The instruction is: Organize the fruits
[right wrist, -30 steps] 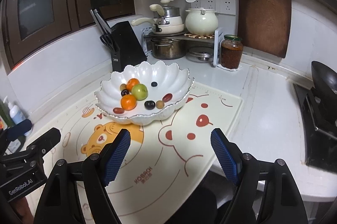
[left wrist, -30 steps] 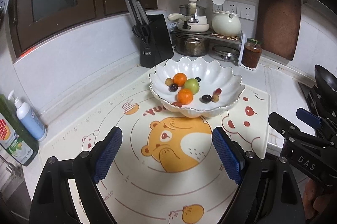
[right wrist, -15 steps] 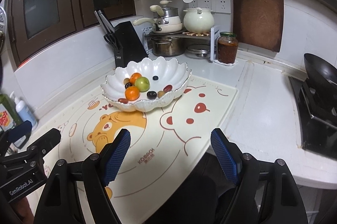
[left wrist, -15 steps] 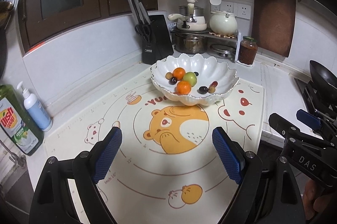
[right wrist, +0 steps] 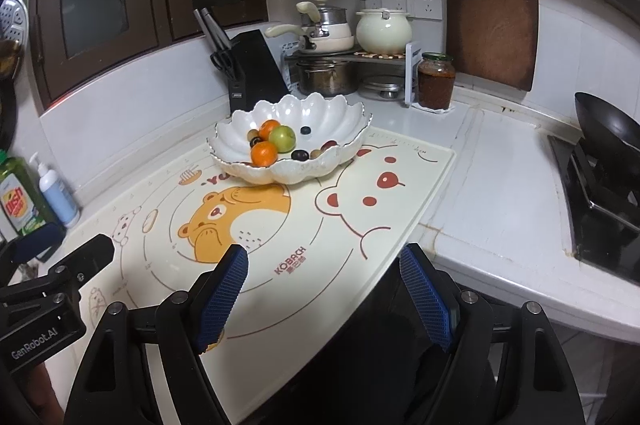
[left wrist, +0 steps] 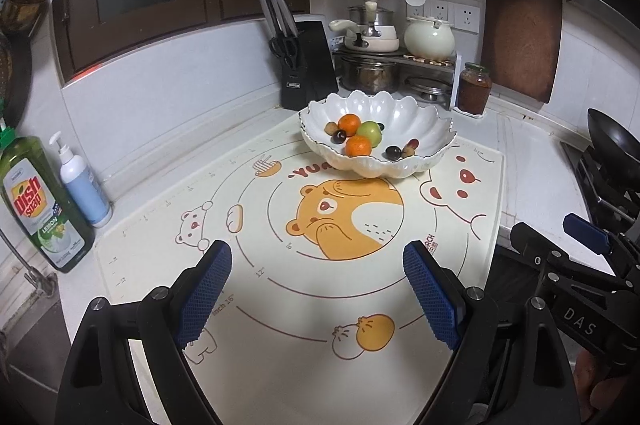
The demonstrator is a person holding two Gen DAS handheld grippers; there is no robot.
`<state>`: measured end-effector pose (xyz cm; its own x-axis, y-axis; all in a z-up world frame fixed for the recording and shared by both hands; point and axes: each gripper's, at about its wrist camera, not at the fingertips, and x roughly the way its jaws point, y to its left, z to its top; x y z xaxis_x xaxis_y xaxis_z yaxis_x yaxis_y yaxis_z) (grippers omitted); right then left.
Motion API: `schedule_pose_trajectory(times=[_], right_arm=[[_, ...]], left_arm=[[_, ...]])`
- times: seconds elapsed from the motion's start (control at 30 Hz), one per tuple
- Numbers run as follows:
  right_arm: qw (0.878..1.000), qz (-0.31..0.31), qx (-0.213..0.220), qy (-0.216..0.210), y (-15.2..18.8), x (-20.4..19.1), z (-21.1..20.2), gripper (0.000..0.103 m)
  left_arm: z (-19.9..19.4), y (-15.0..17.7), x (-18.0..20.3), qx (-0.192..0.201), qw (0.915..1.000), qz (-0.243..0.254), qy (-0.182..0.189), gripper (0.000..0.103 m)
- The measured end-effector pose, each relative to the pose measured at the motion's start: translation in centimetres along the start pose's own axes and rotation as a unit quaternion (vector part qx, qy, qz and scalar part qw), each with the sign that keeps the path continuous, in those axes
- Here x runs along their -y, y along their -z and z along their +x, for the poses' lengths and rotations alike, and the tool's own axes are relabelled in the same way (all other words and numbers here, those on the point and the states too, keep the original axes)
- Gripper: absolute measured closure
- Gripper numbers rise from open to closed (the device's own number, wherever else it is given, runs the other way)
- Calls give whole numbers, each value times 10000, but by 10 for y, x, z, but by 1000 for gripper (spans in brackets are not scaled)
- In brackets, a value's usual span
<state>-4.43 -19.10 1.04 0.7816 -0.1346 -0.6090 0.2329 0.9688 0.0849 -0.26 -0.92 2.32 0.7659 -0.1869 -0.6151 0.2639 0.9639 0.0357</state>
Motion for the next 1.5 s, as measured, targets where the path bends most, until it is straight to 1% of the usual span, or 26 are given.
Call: schedule_pose_trajectory(times=[0.43, 1.07, 1.27, 1.5], right_arm=[[9999, -47, 110, 60, 1, -4, -6, 24], [9999, -32, 81, 51, 0, -4, -6, 24], [9999, -23, 97, 47, 0, -3, -5, 24], [9999, -29, 95, 48, 0, -3, -6, 24]], left_arm=[[-1, 3, -2, -10, 10000, -25, 2, 15], [-1, 3, -2, -48, 10000, -45, 46, 15], [-4, 1, -1, 13, 10000, -22, -19, 15], [-4, 1, -1, -9, 10000, -48, -5, 15]])
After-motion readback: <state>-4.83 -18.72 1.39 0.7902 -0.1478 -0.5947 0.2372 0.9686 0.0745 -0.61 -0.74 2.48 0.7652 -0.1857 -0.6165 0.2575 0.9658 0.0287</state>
